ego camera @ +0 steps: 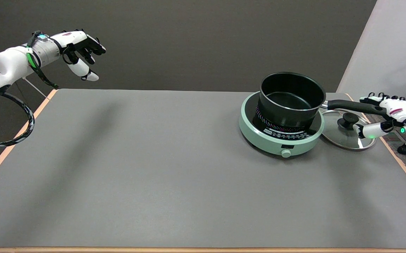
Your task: Pick up the pot lid.
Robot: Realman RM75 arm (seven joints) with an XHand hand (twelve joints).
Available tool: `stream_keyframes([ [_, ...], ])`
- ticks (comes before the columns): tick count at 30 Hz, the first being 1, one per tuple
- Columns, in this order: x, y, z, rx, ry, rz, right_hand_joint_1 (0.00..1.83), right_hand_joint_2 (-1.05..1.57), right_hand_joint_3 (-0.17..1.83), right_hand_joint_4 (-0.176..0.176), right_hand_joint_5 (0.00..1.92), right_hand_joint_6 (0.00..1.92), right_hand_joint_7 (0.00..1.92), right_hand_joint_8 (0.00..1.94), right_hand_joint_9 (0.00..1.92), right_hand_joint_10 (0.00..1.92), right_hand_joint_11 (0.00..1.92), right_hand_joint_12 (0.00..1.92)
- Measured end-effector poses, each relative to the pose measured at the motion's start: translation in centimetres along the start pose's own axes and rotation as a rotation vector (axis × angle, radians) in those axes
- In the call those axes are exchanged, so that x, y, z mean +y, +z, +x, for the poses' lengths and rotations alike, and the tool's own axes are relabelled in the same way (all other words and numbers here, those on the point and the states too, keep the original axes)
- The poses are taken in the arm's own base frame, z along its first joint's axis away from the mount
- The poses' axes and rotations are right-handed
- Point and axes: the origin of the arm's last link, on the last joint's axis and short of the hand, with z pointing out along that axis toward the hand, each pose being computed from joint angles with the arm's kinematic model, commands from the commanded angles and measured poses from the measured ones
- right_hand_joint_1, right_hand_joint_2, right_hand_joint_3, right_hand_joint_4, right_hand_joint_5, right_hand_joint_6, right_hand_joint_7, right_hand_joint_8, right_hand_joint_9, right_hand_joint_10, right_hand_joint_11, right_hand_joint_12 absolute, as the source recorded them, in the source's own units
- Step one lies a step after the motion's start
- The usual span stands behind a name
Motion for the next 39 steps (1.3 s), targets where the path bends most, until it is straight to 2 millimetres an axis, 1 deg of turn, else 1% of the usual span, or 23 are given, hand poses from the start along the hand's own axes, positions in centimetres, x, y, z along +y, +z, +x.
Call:
stream_keyframes([
  [13,-0.8,0.3,-0.6,-0.011,0.003,0.017,0.64,0.51,1.02,0.092,0.3,0.18,0.27,0.15,0.31,0.25,0.24,0.57],
  [15,-0.9,0.3,-0.7,-0.013,0.003,0.019,0.68,0.5,1.0,0.092,0.31,0.16,0.27,0.15,0.34,0.2,0.26,0.53],
  [39,-1.7,0.4,-1.4,-0.023,0.017,0.032,0.71,0.52,1.0,0.09,0.35,0.16,0.32,0.15,0.37,0.21,0.28,0.55],
])
